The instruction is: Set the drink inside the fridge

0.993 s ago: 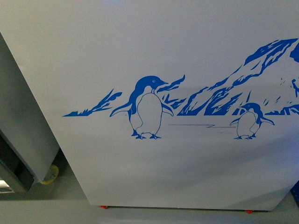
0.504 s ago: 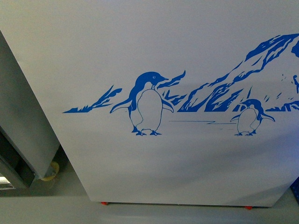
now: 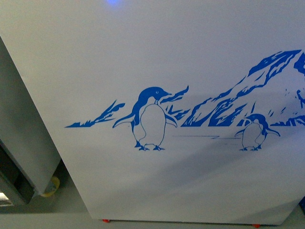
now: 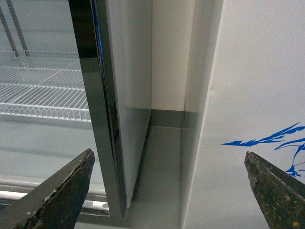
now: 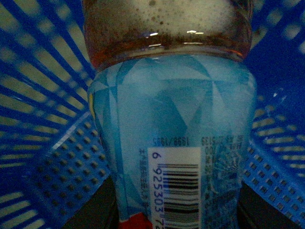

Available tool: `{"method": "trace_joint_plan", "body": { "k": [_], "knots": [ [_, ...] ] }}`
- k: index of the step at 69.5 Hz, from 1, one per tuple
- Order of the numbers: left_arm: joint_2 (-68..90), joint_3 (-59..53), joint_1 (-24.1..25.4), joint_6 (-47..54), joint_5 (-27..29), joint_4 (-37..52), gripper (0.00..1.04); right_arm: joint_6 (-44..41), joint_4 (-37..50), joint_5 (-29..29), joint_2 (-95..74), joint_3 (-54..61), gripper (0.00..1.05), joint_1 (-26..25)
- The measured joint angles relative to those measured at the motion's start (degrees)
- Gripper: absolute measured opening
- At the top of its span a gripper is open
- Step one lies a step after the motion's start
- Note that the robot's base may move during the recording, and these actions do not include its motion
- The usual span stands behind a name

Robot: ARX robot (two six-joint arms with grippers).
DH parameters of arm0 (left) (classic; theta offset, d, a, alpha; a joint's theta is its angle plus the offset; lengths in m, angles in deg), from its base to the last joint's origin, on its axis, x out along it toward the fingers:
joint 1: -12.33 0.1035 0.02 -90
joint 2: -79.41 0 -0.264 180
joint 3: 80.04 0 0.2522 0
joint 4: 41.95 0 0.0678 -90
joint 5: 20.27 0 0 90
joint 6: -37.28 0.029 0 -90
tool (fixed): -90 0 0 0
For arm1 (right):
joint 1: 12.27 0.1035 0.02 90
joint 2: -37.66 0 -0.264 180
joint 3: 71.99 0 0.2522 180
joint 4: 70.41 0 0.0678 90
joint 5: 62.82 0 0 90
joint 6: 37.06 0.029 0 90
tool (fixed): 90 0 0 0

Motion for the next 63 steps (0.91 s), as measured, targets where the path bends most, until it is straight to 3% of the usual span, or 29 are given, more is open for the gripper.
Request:
{"method": "trace_joint_plan", "body": {
  "k": [12, 20, 28, 46, 63],
  "knots": [
    [0.0, 0.0, 0.0, 0.0, 0.0, 0.0, 0.97, -3.65, 5.6, -1.16, 18.73, 16.37, 0.4, -0.52],
    [0.0, 0.0, 0.0, 0.0, 0.0, 0.0, 0.97, -10.38, 13.38, -3.1, 36.83, 32.68, 0.4, -1.01],
    [0.0, 0.0, 0.0, 0.0, 0.0, 0.0, 0.97, -13.92, 13.0, -6.91, 52.24, 41.79, 0.4, -0.66],
    [0.0, 0.0, 0.0, 0.0, 0.0, 0.0, 0.97, -20.5, -0.42, -15.82, 92.94, 49.13, 0.4, 3.67],
    [0.0, 0.0, 0.0, 0.0, 0.0, 0.0, 0.97, -20.87, -12.41, -16.63, 116.52, 49.22, 0.4, 8.68]
  ]
}}
